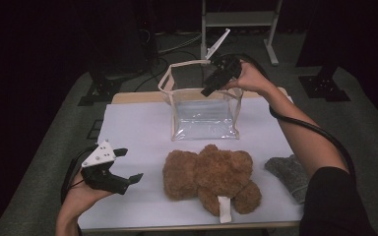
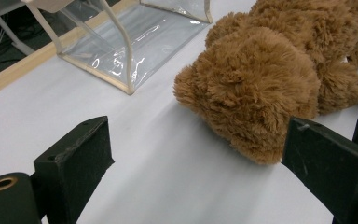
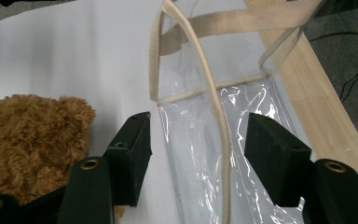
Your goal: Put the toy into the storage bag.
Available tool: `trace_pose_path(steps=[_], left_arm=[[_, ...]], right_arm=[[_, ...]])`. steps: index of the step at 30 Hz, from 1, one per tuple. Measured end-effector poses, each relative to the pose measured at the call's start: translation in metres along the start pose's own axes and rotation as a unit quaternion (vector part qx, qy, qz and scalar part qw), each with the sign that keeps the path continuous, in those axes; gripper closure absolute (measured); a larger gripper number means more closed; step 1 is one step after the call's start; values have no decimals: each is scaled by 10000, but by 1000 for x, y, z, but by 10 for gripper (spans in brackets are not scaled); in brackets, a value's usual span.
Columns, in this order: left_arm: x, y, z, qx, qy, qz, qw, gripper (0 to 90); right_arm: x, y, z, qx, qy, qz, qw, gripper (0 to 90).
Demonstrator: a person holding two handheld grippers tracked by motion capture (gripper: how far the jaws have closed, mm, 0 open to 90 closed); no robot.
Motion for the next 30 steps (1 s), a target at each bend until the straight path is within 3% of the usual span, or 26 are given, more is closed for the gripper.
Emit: trace_pose_path(steps=[12,17,28,30], left_arm=[[1,-2,-2,37,11,-4,10000,72],[1,-2,-4,17,30,-13,10000,72],[-2,-1,-4,12,15,34,10000,72],[-2,0,-5,1,12,40,10000,72]], right_arm=[[-7,-4,15,139,2,86,9999,470],[-9,-6,22,226,-5,90,9997,559],[-3,-8,23,353,53,82,9993,854],[0,-9,22,376,65,58,9993,862]])
Point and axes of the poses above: each handheld gripper's, and its own axes: z roughly forward along the jaws, y roughly out of its top, x roughly to its left, the point moved 4 cm from there along z, roughly forward along the jaws, and after that the axes turned 1 degree about x, right-handed, at the moved point
